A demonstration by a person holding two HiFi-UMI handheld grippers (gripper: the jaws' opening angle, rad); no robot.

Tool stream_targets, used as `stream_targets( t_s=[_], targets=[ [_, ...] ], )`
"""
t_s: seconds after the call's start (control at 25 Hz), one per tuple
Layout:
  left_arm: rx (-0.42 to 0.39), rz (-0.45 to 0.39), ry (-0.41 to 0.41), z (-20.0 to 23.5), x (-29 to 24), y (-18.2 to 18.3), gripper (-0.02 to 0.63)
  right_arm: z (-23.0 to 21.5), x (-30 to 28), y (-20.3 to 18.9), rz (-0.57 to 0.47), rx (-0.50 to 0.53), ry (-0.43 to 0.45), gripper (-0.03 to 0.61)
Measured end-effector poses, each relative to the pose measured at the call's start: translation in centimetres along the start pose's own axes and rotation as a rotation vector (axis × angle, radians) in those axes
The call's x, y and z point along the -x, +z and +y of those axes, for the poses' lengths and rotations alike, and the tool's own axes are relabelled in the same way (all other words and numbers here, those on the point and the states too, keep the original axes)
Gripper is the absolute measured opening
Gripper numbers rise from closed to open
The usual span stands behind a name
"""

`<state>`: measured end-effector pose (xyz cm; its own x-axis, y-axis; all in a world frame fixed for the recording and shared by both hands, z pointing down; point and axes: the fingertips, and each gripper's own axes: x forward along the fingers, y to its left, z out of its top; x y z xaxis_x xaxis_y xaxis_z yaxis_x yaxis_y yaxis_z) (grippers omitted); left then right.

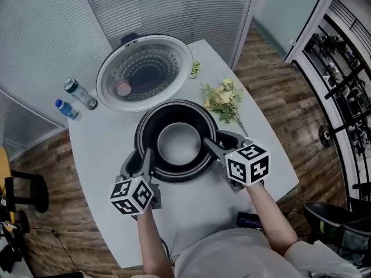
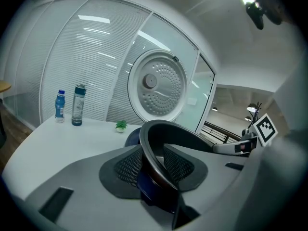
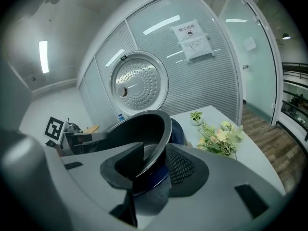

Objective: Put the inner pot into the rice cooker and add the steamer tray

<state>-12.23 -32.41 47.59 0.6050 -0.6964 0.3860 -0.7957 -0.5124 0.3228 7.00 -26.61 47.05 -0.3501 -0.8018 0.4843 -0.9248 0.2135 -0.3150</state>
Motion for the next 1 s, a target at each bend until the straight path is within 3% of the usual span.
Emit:
stream_targets(
  t_s=[0.2, 0.28, 0.6, 1.0],
  targets=[
    [-0.02, -0.004, 0.017, -0.3, 0.0, 0.1, 0.177, 0.2, 0.1, 0.0, 0.001, 0.024, -0.019, 0.147],
    [-0.034, -0.025, 0.046, -0.1, 0.4, 0.4, 0.197, 0.3, 0.3, 0.1, -0.011, 0.062, -0.041, 0.182],
    [-0.016, -0.062, 0.054, 0.7, 2.5, 1.2, 0.196, 0.2, 2.2, 0.8, -0.055, 0.057, -0.063, 0.186],
    [-0.013, -0.081, 0.014, -1.9, 6.1, 0.5, 0.196, 2.2, 5.7, -0.9, -0.073, 0.029, -0.068, 0.186]
  ],
)
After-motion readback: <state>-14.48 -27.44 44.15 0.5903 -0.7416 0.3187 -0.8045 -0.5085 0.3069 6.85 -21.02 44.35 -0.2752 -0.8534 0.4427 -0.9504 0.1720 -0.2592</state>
